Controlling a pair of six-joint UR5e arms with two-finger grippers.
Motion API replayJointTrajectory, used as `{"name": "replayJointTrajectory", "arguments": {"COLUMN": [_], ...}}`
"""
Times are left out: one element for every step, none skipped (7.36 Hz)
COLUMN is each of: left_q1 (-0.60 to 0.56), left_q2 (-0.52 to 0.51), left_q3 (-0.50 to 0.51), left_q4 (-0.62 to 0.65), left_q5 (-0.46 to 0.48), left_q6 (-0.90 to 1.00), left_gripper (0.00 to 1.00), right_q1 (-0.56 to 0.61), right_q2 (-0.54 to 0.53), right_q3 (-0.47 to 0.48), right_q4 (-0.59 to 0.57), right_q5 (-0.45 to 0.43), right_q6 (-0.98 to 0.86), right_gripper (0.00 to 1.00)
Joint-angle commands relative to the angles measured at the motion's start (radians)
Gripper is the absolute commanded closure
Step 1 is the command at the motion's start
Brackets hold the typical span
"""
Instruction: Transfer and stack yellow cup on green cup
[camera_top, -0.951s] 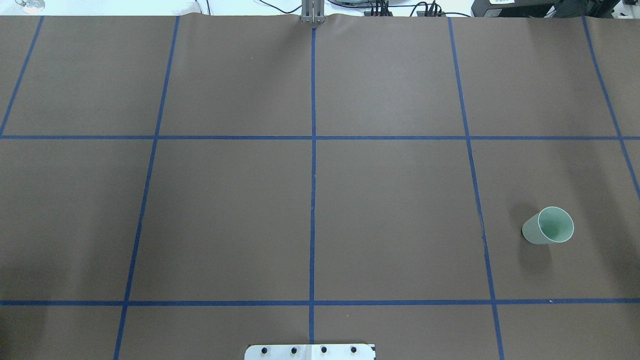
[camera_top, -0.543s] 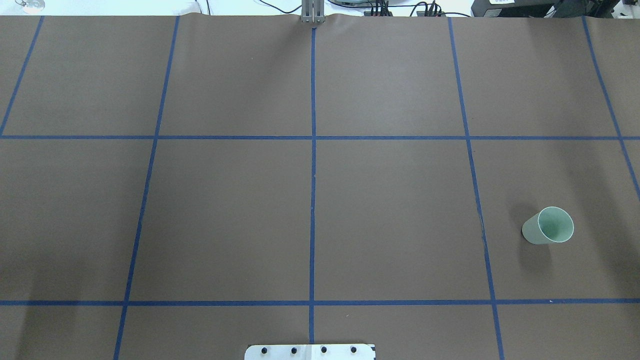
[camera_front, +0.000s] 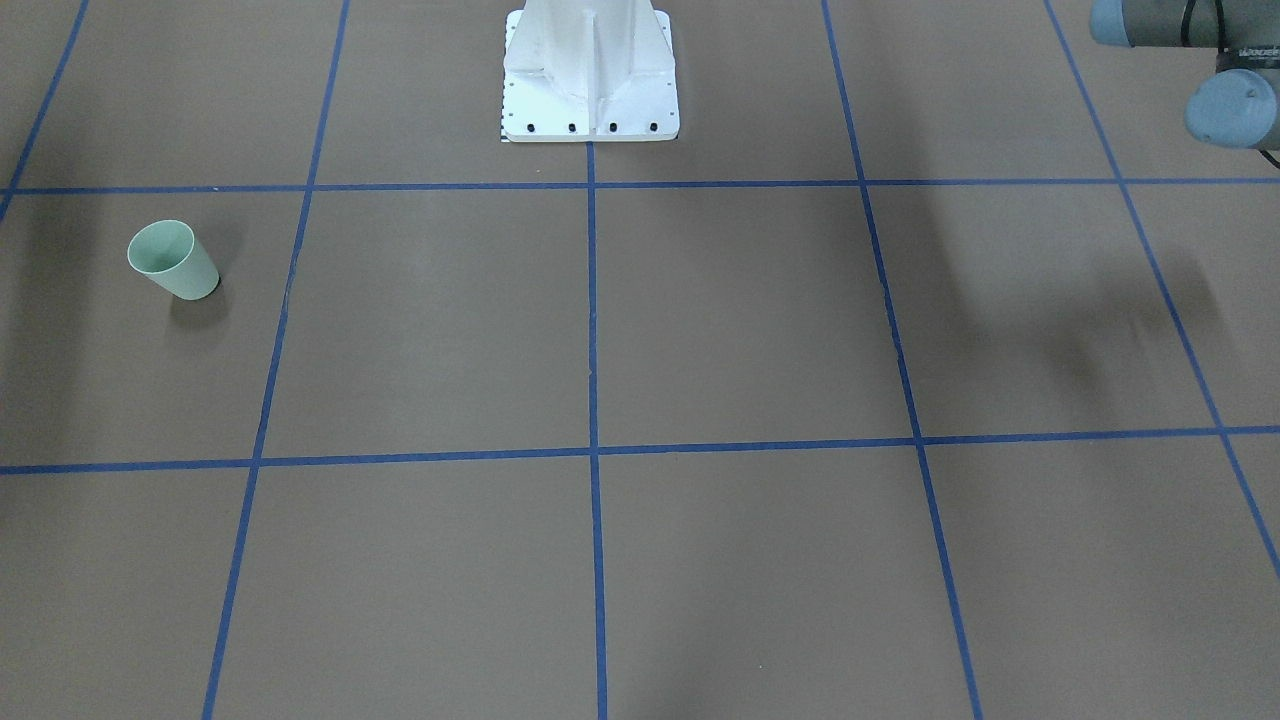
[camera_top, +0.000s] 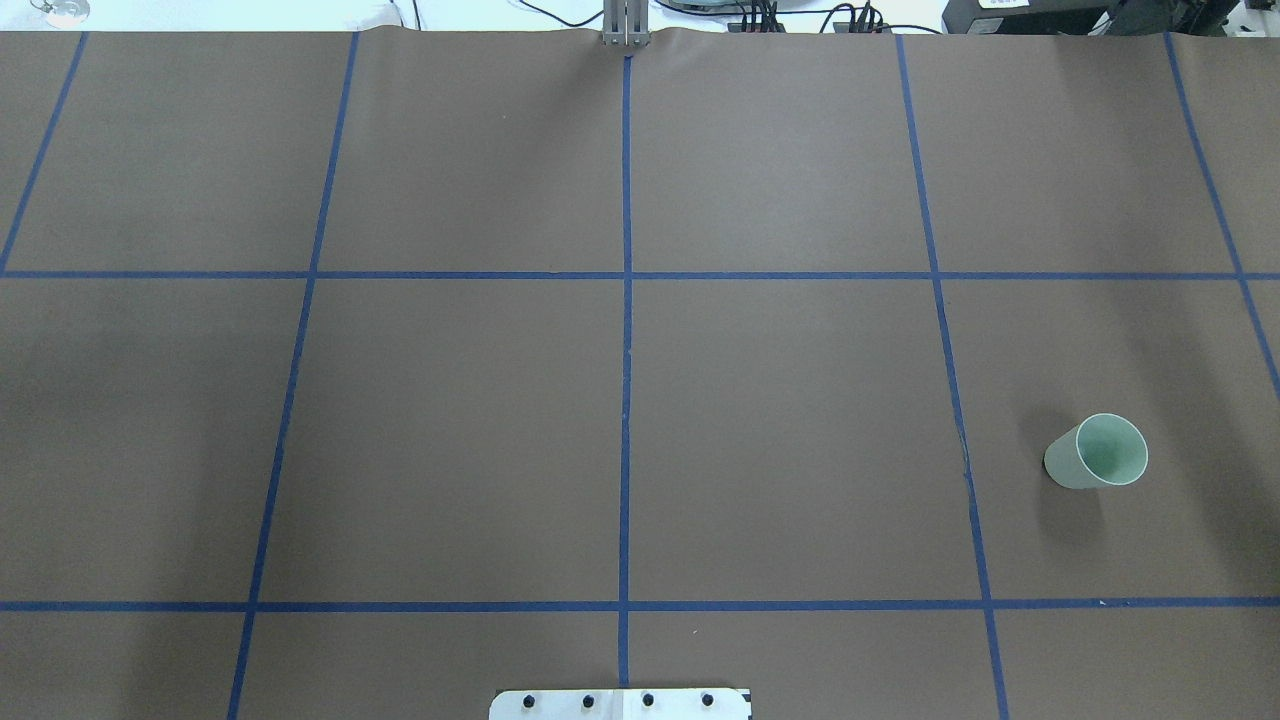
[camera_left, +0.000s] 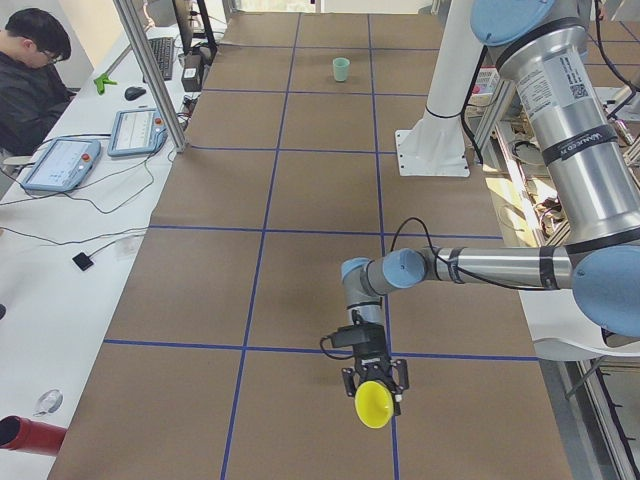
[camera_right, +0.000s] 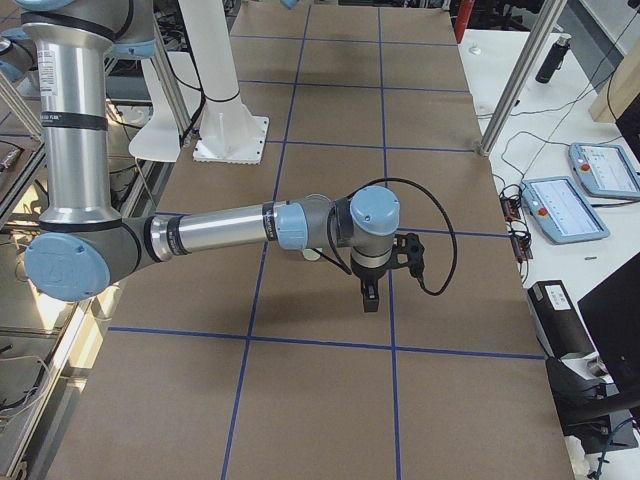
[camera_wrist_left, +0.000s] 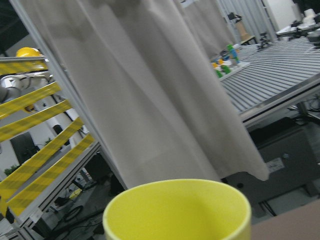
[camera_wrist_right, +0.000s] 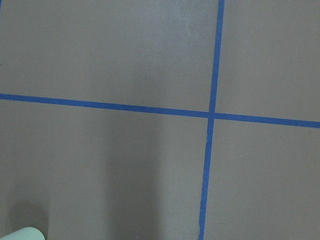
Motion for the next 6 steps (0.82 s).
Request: {"name": "replayJointTrajectory", "arguments": {"left_q1": [-0.109,-0.123,-0.126,-0.126,-0.123,-0.114], "left_q2": [-0.238,-0.349,-0.43,-0.501,-0.526,-0.526], "left_q3": [0.008,0.01,0.005,-0.01,-0.03,-0.032], "left_q4": [-0.003,-0.003,-0.005,-0.015,-0.126,-0.309], "left_q5": [0.023,0.015,0.011,-0.011,-0.111,-0.205], "left_q6": [0.276,0.341,0.364,0.439,0.482,0.555], "left_gripper": [1.0,1.0,1.0,1.0,1.0,1.0], "right_q1": [0.0,-0.006,-0.009,-0.017,-0.027,-0.032], "right_q2": [0.01,0.014,0.013,0.01,0.01,0.01], "right_q3": [-0.006,-0.009,-0.003,0.0,0.002,0.003], "right_q4": [-0.001,-0.007,-0.015,-0.015,-0.015,-0.015], "right_q5": [-0.001,-0.002,0.001,0.004,0.004,0.004], "right_q6": [0.001,0.012,0.053,0.079,0.081,0.081], "right_gripper": [0.0,0.0,0.0,0.0,0.0,0.0]}}
